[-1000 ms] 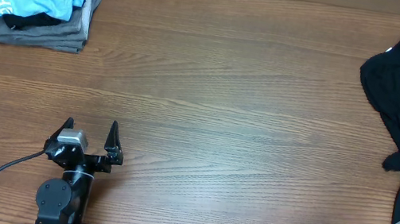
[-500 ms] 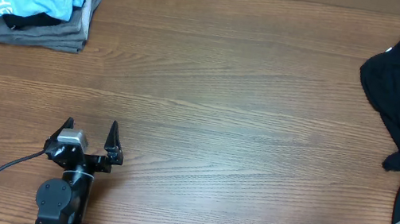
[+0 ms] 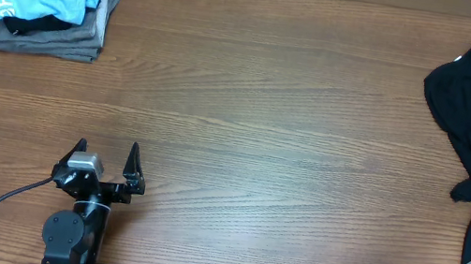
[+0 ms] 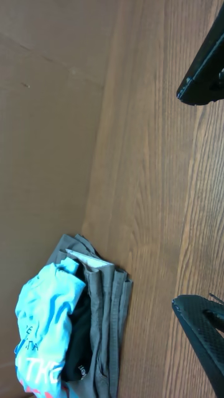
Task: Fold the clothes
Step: 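Lift the black t-shirt with the right gripper and drag it toward center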
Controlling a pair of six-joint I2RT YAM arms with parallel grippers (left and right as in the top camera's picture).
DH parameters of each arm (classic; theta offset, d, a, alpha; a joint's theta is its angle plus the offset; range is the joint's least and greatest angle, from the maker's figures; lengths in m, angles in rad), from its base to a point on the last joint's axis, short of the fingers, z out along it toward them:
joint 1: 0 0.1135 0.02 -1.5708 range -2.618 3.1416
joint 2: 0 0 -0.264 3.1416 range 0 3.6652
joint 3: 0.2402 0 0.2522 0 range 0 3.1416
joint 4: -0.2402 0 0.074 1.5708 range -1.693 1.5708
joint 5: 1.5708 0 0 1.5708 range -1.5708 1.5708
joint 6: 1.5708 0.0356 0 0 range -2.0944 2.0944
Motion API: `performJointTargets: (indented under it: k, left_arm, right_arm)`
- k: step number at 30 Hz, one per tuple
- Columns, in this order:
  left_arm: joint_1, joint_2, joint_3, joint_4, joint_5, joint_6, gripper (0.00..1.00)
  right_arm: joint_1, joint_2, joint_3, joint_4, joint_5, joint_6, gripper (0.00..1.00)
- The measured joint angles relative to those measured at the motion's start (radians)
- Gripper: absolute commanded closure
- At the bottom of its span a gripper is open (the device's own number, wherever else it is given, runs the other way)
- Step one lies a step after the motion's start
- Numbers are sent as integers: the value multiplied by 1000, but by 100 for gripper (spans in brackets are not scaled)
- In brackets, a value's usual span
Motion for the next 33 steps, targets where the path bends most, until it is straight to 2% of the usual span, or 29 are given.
performJointTargets:
  k: [7,13,24,33]
  left_arm:
    - [0,0,0,0,0,0,0]
    - [0,0,0,0,0,0,0]
    - [0,0,0,0,0,0,0]
    - [0,0,0,0,0,0,0]
  right_arm:
    - [21,-161,0,-27,-164,61,96]
    - [138,-315,7,-64,-317,126,96]
    - [547,-334,15,-195,-423,163,96]
    - [973,-334,15,-239,-431,166,96]
